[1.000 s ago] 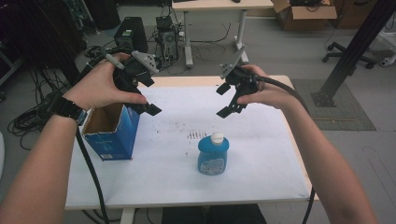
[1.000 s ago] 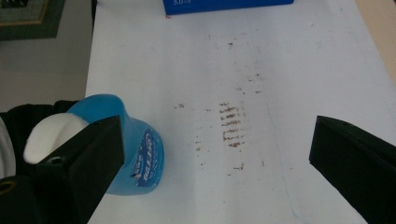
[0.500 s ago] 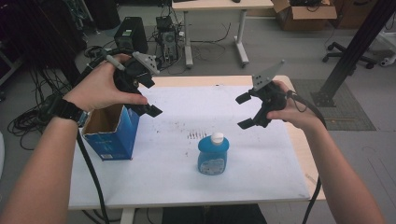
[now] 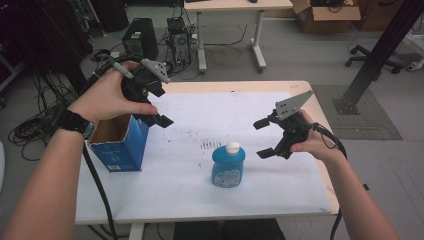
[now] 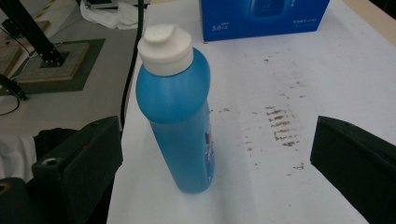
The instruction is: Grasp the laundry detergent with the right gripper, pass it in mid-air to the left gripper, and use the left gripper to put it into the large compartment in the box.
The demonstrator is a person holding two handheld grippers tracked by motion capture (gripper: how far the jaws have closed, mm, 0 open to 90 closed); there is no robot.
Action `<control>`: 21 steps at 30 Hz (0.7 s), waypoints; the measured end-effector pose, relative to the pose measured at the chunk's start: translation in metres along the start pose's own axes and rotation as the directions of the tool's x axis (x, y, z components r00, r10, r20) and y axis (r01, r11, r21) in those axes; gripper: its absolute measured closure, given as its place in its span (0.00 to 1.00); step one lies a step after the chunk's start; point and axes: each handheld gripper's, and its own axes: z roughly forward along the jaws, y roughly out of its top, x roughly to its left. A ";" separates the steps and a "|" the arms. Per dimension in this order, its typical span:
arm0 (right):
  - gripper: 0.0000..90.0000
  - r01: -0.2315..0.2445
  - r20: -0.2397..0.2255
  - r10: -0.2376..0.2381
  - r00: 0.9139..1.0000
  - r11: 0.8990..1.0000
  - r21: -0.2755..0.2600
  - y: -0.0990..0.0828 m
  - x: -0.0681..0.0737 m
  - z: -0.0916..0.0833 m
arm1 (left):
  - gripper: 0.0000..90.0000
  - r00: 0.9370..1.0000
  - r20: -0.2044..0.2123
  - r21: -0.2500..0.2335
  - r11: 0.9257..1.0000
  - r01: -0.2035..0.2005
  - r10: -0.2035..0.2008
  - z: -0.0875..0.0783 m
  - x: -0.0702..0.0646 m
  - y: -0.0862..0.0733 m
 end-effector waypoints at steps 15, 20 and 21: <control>0.06 0.001 -0.023 -0.002 1.000 0.998 -0.060 -0.016 0.019 0.036 | 0.03 1.000 0.007 -0.007 1.000 0.003 -0.003 0.003 -0.002 -0.004; 0.06 0.002 -0.015 -0.003 1.000 0.997 -0.073 -0.019 0.022 0.050 | 0.03 1.000 0.008 -0.005 1.000 0.003 -0.003 0.004 -0.003 -0.004; 0.06 0.000 -0.019 -0.001 1.000 0.997 -0.075 -0.020 0.023 0.052 | 0.03 1.000 0.009 -0.007 1.000 0.004 -0.004 0.004 -0.003 -0.003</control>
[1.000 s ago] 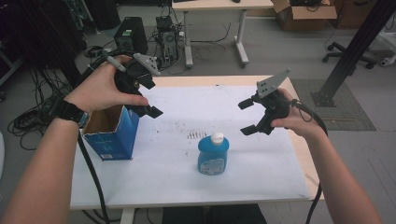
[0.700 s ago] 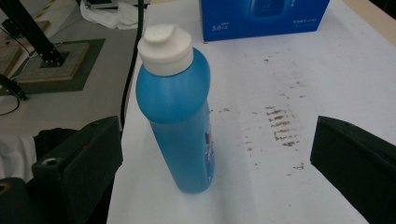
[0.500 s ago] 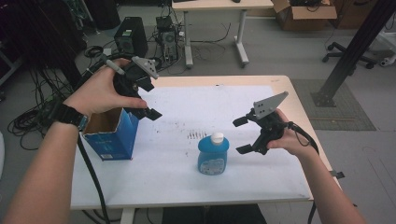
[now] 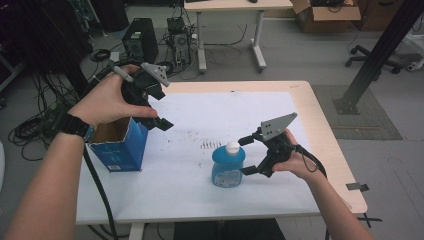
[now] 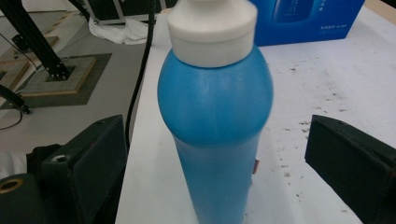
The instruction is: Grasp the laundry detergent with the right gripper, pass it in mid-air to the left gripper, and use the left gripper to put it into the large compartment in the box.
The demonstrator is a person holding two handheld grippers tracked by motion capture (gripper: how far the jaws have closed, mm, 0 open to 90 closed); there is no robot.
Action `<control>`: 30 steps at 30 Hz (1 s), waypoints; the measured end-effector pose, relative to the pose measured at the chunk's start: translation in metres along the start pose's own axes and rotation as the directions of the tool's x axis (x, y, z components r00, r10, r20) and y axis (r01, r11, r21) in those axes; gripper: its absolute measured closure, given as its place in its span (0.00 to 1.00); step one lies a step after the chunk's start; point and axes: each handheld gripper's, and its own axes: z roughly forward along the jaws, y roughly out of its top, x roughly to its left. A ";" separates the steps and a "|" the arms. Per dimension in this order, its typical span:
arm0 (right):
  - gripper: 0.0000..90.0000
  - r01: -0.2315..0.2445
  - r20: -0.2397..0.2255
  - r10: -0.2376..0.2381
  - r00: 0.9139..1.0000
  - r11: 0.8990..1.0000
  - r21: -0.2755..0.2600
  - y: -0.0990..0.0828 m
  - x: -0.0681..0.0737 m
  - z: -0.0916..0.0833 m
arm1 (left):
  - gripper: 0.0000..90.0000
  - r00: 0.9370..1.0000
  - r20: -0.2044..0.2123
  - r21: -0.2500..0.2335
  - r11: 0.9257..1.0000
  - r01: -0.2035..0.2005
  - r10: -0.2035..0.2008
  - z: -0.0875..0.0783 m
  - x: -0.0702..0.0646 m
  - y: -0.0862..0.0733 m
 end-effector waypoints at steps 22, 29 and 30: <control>0.12 -0.006 -0.012 0.006 1.000 1.000 0.002 -0.006 0.002 0.035 | 0.03 1.000 0.007 -0.005 1.000 0.007 -0.007 0.002 0.001 -0.003; 0.15 -0.012 -0.003 0.012 1.000 1.000 -0.011 -0.008 0.001 0.038 | 0.03 1.000 0.009 -0.005 1.000 0.009 -0.009 0.004 0.001 -0.003; 0.16 -0.012 -0.003 0.012 1.000 1.000 -0.012 -0.009 0.001 0.039 | 0.03 1.000 0.009 -0.005 1.000 0.008 -0.008 0.004 0.001 -0.003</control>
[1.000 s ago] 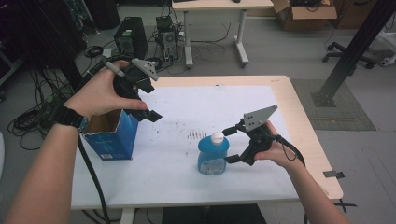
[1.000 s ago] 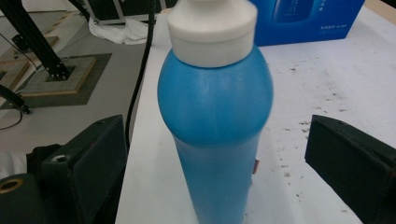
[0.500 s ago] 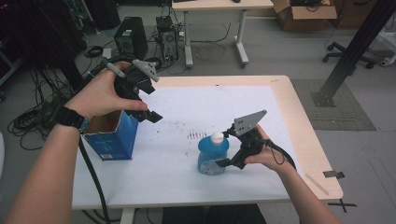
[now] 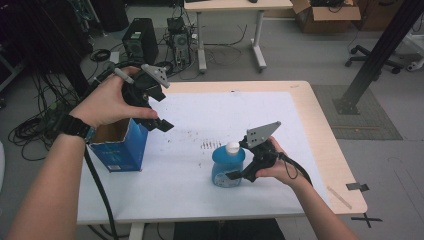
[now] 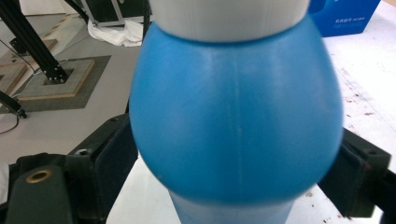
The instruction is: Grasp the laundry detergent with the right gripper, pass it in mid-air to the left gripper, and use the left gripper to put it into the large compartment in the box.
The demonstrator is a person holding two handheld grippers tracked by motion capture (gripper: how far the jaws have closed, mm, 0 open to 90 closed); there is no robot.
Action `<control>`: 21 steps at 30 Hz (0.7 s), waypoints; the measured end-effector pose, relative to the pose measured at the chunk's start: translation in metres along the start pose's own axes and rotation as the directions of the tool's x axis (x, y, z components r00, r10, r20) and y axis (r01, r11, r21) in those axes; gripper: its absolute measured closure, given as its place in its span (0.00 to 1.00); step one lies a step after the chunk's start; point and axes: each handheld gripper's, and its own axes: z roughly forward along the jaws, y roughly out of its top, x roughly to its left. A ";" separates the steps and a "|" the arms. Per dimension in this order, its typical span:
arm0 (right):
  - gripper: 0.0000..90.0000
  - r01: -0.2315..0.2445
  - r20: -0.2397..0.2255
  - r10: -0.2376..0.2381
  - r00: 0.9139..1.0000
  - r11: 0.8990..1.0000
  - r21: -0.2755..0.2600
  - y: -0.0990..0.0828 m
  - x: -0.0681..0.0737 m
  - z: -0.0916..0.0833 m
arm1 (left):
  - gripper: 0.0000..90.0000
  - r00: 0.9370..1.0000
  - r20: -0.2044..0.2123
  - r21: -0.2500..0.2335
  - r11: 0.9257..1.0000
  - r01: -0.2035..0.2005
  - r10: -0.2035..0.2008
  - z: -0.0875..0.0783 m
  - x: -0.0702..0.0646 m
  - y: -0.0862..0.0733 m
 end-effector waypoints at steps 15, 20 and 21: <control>0.26 0.015 0.016 -0.015 1.000 1.000 -0.018 -0.003 0.001 0.001 | 0.03 1.000 -0.001 -0.004 1.000 -0.001 0.001 0.000 0.000 0.000; 0.30 0.015 0.017 -0.015 1.000 1.000 -0.015 -0.004 0.001 0.002 | 0.03 1.000 0.002 -0.008 1.000 0.003 -0.003 -0.001 -0.001 -0.001; 0.30 0.015 0.017 -0.015 1.000 1.000 -0.015 -0.004 0.001 0.002 | 0.03 1.000 0.002 -0.008 1.000 0.003 -0.003 -0.001 -0.001 -0.001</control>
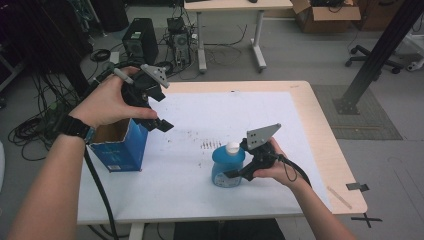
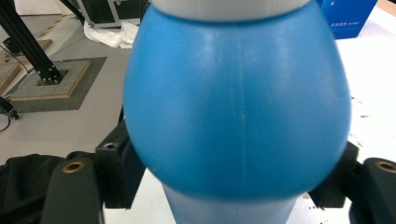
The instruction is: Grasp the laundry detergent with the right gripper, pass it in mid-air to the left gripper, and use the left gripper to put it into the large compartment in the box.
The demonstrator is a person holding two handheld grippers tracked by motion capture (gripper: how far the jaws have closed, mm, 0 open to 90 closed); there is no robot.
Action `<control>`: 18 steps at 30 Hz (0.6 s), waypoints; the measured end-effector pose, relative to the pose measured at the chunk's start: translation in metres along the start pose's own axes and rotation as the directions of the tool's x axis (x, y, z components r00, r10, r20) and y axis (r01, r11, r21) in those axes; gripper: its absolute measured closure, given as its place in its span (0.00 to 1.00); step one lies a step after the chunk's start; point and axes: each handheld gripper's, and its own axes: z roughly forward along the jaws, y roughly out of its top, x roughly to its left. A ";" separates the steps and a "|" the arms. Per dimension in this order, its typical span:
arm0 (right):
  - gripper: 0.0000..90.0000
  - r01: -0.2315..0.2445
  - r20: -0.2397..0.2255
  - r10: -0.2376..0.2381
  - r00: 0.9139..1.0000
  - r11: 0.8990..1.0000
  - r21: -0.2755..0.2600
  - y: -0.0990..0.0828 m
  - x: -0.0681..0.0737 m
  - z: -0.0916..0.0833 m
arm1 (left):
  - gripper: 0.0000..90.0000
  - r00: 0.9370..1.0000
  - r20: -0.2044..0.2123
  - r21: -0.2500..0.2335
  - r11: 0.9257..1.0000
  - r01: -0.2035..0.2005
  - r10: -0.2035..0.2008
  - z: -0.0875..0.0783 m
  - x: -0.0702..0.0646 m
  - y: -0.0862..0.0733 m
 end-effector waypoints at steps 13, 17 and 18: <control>0.37 0.002 -0.002 -0.002 1.000 1.000 -0.008 -0.004 0.000 -0.001 | 0.03 1.000 -0.004 0.000 1.000 0.006 -0.006 0.001 0.000 0.000; 0.38 0.004 -0.001 -0.004 1.000 1.000 -0.007 -0.004 -0.001 0.000 | 0.03 1.000 -0.003 0.001 1.000 0.007 -0.007 0.001 0.001 0.000; 0.38 0.003 -0.002 -0.003 1.000 1.000 -0.007 -0.005 -0.001 0.000 | 0.03 1.000 -0.003 0.001 1.000 0.007 -0.007 0.001 0.001 0.000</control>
